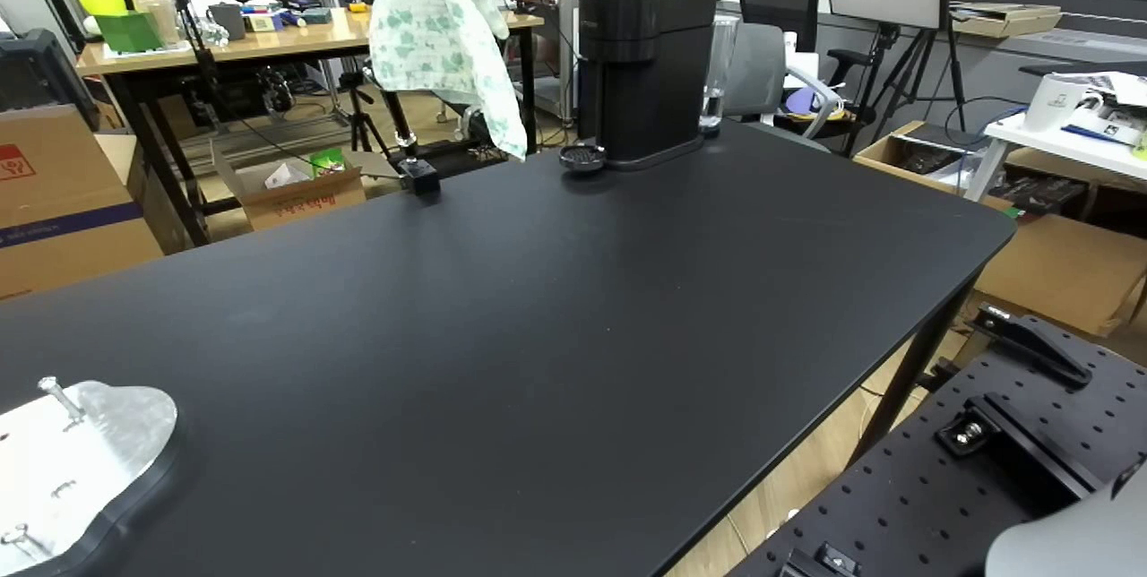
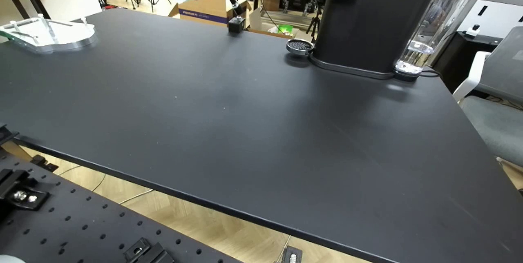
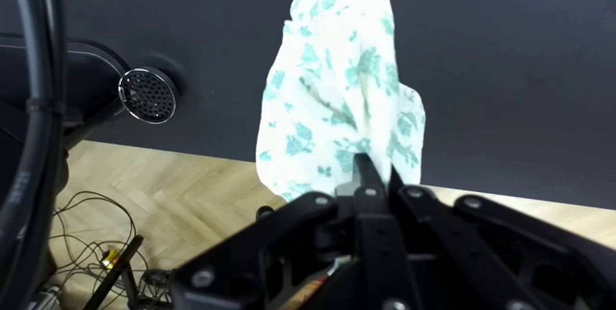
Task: Hang the cloth on the black rod
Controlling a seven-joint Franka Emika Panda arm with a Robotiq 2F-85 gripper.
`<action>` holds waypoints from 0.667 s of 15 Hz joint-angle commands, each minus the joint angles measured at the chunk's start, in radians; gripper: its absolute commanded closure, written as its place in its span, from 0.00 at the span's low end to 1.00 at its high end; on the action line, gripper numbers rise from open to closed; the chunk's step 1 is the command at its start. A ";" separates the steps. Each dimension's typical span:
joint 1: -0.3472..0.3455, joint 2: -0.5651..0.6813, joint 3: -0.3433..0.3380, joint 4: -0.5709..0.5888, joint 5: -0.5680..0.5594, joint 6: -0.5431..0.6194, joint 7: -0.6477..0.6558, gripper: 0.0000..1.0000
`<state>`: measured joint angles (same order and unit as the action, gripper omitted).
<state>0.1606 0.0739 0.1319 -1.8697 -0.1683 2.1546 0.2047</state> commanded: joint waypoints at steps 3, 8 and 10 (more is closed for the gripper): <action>-0.018 0.071 -0.017 0.038 0.052 -0.061 -0.007 0.99; -0.041 0.130 -0.039 0.040 0.101 -0.082 -0.029 0.99; -0.047 0.146 -0.046 0.043 0.108 -0.065 -0.040 0.99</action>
<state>0.1227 0.1924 0.0953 -1.8657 -0.0838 2.1071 0.1835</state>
